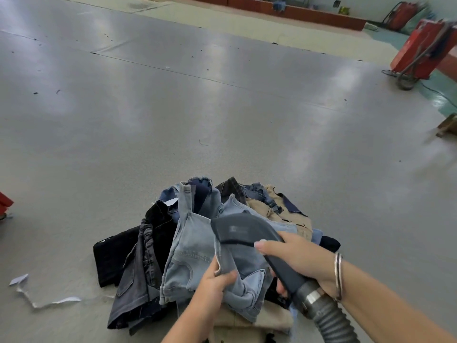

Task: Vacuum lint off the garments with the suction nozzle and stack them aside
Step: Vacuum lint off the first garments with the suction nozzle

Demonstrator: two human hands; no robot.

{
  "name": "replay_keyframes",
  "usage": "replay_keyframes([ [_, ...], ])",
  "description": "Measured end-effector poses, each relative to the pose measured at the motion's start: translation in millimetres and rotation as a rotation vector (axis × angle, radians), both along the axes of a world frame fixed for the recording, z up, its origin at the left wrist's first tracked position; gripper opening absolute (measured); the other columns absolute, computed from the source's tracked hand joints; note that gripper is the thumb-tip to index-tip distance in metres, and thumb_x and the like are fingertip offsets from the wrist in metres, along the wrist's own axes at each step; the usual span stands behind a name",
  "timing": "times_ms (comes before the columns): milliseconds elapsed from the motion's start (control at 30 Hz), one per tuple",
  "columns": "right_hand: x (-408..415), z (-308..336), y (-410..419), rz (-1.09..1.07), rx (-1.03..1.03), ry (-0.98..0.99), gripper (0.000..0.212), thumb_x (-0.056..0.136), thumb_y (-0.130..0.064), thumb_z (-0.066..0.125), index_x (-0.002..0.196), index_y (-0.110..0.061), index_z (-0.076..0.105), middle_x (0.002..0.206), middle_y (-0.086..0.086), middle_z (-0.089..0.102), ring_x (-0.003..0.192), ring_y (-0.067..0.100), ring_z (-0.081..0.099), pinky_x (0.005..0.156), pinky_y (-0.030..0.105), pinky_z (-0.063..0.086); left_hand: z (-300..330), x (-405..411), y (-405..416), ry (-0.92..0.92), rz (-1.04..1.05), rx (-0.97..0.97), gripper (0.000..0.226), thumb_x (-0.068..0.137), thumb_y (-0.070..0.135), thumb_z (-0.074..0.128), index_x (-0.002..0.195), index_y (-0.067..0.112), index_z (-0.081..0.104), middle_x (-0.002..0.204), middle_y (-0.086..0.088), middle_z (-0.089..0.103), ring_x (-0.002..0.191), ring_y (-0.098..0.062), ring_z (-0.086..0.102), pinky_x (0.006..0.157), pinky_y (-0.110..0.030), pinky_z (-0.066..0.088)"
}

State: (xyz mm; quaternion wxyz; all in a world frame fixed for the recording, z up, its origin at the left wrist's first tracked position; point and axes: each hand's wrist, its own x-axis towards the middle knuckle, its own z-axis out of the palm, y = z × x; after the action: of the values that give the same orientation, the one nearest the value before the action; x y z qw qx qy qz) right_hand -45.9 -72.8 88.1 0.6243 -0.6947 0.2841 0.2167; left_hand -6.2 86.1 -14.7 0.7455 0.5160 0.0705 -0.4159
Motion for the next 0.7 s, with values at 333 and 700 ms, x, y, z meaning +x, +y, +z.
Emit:
replay_keyframes([
  [333, 3.3, 2.9, -17.2, 0.001, 0.042, 0.027, 0.026, 0.089, -0.034, 0.064, 0.086, -0.010, 0.053, 0.053, 0.008, 0.060, 0.040, 0.021, 0.059, 0.039, 0.025, 0.050, -9.3, 7.5, 2.0, 0.064, 0.140, -0.122, 0.039, 0.082, -0.005, 0.054, 0.115, 0.014, 0.064, 0.103, -0.014, 0.073, 0.084, -0.029, 0.072, 0.064, -0.034, 0.057],
  [700, 17.0, -13.4, -17.3, -0.417, -0.062, -0.210, 0.018, 0.090, -0.029, 0.063, 0.098, -0.016, 0.053, 0.061, 0.007, 0.057, 0.041, 0.022, 0.056, 0.043, 0.029, 0.049, -7.9, 58.3, 2.4, -0.211, -0.049, 0.024, 0.077, 0.079, 0.040, 0.069, 0.146, 0.029, 0.033, 0.138, 0.004, 0.054, 0.126, -0.017, 0.051, 0.106, -0.037, 0.038],
])
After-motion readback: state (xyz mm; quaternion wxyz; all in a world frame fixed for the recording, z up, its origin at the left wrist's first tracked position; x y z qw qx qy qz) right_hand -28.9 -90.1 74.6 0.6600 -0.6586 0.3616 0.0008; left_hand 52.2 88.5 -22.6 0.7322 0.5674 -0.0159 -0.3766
